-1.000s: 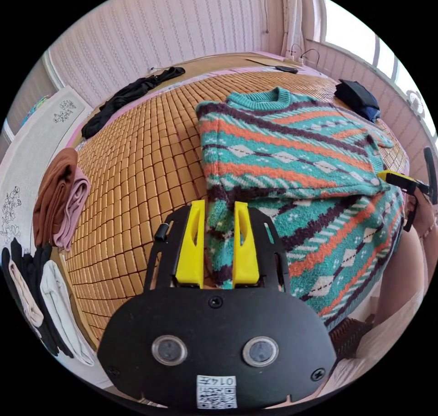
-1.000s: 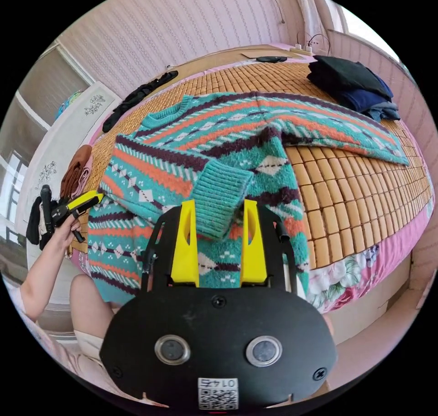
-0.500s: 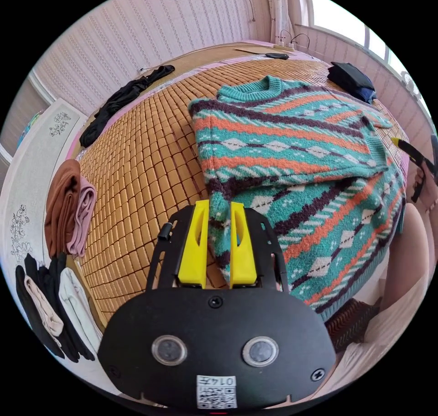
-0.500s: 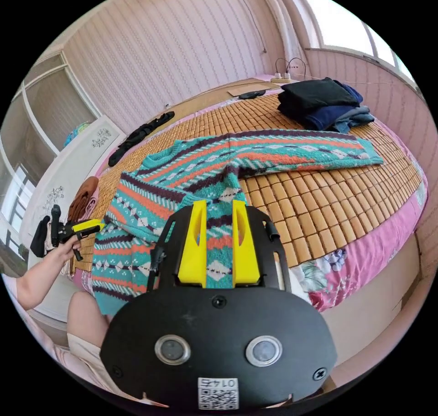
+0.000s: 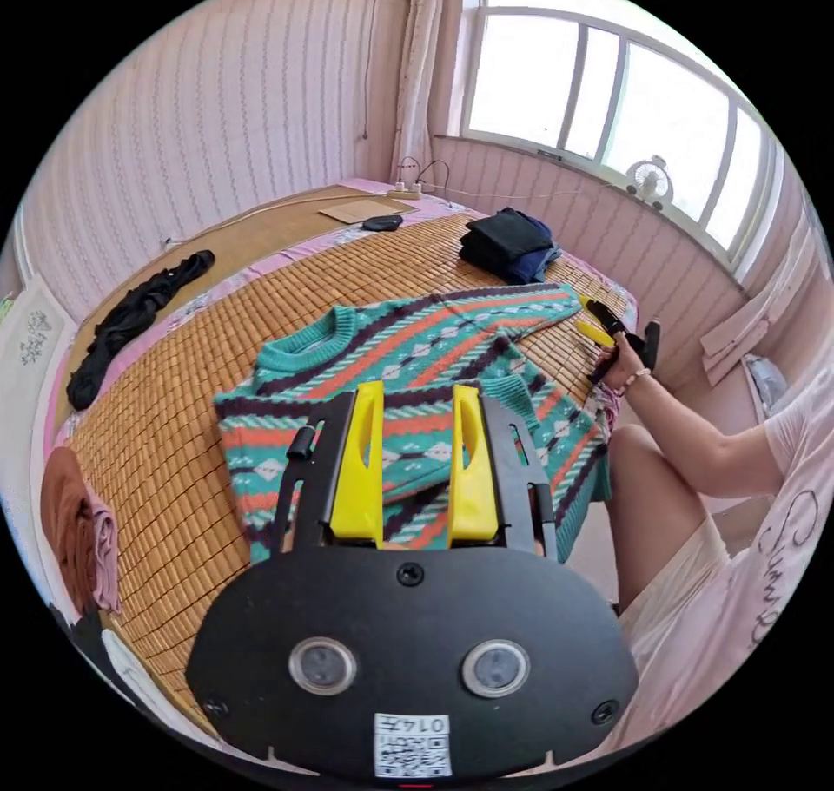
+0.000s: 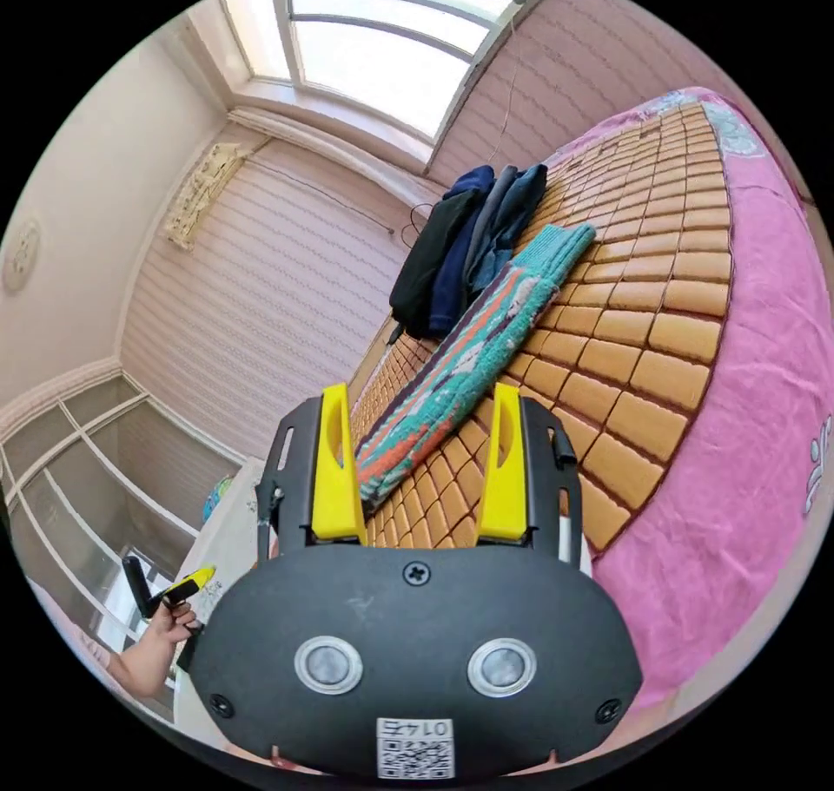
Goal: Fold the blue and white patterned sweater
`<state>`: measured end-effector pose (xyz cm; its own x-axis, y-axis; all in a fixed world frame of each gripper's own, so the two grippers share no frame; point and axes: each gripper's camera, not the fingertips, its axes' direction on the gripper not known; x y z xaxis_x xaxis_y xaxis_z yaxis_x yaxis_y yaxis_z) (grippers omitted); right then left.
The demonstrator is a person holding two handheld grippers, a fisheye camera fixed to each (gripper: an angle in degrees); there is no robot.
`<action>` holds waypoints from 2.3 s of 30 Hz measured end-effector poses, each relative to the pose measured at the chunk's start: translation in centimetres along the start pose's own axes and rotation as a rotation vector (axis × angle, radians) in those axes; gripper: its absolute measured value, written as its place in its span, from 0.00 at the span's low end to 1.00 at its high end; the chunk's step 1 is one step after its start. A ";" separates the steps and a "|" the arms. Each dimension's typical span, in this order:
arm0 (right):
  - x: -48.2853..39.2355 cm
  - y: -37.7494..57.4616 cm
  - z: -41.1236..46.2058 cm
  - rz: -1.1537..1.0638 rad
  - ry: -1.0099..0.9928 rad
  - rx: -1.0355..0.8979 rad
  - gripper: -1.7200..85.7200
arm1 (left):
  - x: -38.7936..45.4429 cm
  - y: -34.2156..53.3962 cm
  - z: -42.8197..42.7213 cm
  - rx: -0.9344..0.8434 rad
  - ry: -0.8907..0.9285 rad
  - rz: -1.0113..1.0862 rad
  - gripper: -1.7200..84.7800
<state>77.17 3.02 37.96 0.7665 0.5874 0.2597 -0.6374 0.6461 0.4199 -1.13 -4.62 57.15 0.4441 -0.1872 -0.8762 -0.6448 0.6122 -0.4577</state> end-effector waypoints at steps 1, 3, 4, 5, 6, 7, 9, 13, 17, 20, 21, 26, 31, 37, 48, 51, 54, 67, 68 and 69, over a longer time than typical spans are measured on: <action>0.4 -0.5 0.1 0.005 -0.024 -0.010 0.25 | 0.5 -1.0 0.8 -0.007 0.011 0.023 0.15; 1.3 -1.8 -0.3 -0.008 -0.035 -0.003 0.23 | 2.5 -5.2 4.0 -0.039 0.056 0.120 0.15; 1.6 -2.1 -0.5 0.004 -0.040 0.001 0.22 | 3.0 -6.3 4.8 -0.049 0.066 0.145 0.15; 2.1 -3.0 -0.6 0.021 -0.054 0.001 0.21 | 4.0 -8.5 6.4 -0.071 0.080 0.196 0.15; 2.5 -4.0 -0.5 0.024 -0.057 -0.023 0.20 | 5.1 -10.7 8.0 -0.086 0.092 0.251 0.15; 2.6 -4.6 -0.4 0.025 -0.052 -0.036 0.19 | 5.7 -11.8 8.9 -0.092 0.099 0.277 0.16; 3.0 -6.3 -0.6 0.016 -0.052 -0.071 0.18 | 8.0 -16.0 12.4 -0.125 0.126 0.370 0.16; 3.4 -7.8 -1.2 0.027 -0.051 -0.071 0.17 | 11.3 -21.8 18.4 -0.183 0.143 0.426 0.16; 3.8 -9.2 -1.9 0.036 -0.043 -0.086 0.16 | 15.3 -26.1 24.2 -0.271 0.131 0.469 0.17; 4.0 -10.1 -2.5 0.036 -0.038 -0.101 0.15 | 18.7 -25.5 27.5 -0.433 0.168 0.568 0.18; 4.1 -10.5 -2.6 0.037 -0.042 -0.115 0.15 | 19.7 -24.5 28.6 -0.485 0.111 0.609 0.18; 4.3 -11.1 -3.2 0.055 -0.032 -0.164 0.11 | 21.2 -24.2 27.4 -0.431 -0.034 0.600 0.10; 4.0 -11.3 -4.0 0.032 -0.042 -0.208 0.08 | 21.1 -23.4 24.9 -0.325 -0.041 0.608 0.09; -0.4 -10.9 -6.2 -0.170 -0.373 -0.103 0.05 | 18.1 -22.4 18.2 -0.125 0.017 0.392 0.09; -17.5 8.6 3.8 -0.950 -0.566 -1.076 0.02 | 5.1 2.5 4.4 -0.111 -0.234 -0.473 0.08; -16.9 8.8 3.7 -0.862 -0.599 -1.029 0.02 | 3.2 6.8 2.1 -0.208 -0.272 -0.602 0.07; -16.6 8.6 2.7 -0.839 -0.538 -0.905 0.02 | 2.6 8.5 0.8 -0.186 -0.302 -0.680 0.07; -22.1 19.6 3.3 -1.266 0.135 -0.828 0.01 | 1.7 9.2 7.3 -0.156 -0.362 -0.552 0.15; -22.1 19.7 3.6 -1.235 0.132 -0.844 0.01 | 1.9 9.8 7.1 -0.124 -0.361 -0.563 0.15; -22.2 19.7 3.8 -1.200 0.121 -0.850 0.01 | 2.0 10.3 7.0 -0.101 -0.357 -0.560 0.15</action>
<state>47.94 0.86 43.74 0.8735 -0.4849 0.0427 0.4731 0.8249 -0.3094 -2.56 6.67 51.72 0.8958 -0.1799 -0.4064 -0.3042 0.4186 -0.8557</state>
